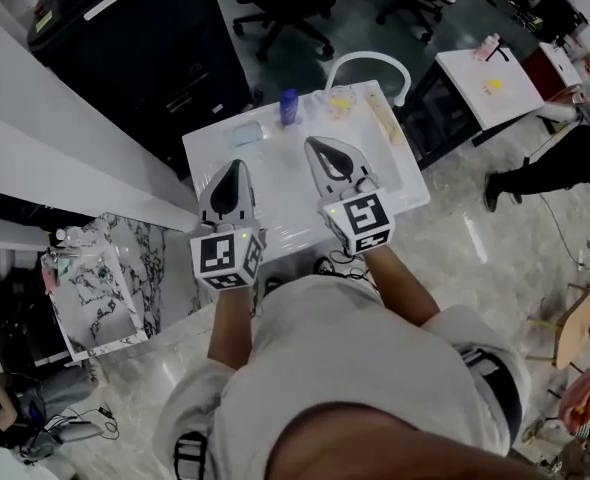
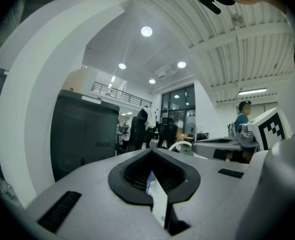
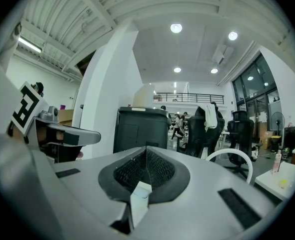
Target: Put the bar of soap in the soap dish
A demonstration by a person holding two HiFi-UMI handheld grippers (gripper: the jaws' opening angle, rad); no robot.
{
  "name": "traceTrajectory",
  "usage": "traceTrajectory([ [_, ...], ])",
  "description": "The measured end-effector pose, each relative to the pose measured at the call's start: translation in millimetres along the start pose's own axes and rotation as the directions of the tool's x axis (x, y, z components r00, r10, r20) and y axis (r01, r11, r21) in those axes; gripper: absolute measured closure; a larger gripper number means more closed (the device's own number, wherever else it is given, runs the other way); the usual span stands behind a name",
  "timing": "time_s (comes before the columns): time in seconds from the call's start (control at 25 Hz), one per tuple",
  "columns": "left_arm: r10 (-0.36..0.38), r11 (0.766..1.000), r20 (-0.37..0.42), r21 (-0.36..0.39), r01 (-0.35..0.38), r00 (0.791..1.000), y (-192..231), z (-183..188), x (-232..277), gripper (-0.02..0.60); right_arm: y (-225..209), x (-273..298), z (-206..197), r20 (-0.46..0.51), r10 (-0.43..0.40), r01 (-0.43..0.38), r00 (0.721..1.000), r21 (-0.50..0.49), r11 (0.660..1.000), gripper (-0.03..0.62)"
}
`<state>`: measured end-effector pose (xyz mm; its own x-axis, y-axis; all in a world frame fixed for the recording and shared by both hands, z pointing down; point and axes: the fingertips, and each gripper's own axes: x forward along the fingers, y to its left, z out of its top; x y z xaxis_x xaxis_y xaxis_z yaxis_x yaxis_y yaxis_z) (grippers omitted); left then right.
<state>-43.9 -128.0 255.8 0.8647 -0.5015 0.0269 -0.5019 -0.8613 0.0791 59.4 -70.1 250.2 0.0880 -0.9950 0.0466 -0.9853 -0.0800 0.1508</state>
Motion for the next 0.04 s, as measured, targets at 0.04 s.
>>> traceTrajectory([
  [0.04,0.0,1.0,-0.001,0.0,0.0,1.0,0.7,-0.2,0.6,0.563,0.0,0.8,0.3,0.001,0.0,0.0,1.0,0.001,1.0,0.595],
])
